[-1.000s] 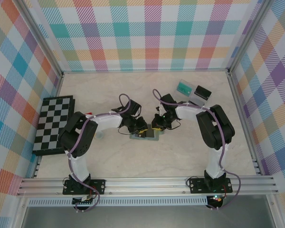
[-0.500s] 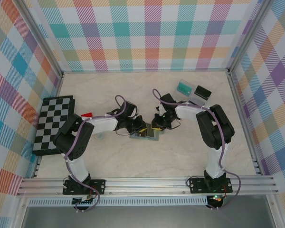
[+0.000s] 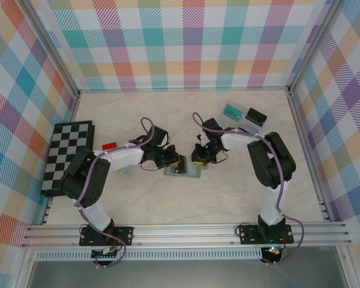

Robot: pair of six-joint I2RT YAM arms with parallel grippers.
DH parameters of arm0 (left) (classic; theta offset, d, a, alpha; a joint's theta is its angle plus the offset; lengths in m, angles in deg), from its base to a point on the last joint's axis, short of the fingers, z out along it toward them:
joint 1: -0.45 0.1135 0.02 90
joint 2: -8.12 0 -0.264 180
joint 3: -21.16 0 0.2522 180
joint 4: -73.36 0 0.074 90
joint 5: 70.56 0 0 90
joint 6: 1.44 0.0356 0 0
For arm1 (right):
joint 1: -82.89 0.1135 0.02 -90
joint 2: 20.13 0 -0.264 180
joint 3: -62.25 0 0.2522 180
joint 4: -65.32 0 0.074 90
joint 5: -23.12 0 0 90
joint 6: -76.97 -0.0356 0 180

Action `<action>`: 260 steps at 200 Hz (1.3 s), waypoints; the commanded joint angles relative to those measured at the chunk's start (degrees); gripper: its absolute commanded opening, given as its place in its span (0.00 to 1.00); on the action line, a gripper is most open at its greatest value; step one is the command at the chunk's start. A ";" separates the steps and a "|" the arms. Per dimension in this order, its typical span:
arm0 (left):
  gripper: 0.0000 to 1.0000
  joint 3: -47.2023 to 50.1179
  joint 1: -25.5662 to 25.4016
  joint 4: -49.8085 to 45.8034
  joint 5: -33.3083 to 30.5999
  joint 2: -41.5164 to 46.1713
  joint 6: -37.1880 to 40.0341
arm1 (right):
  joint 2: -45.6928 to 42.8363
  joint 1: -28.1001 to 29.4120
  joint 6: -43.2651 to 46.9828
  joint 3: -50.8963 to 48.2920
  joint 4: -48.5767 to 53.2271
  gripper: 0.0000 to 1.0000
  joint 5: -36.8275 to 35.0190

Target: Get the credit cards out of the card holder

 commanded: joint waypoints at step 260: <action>0.00 -4.17 7.49 19.12 16.02 11.42 -13.01 | -18.47 -7.48 -21.23 -0.74 -27.35 0.39 31.50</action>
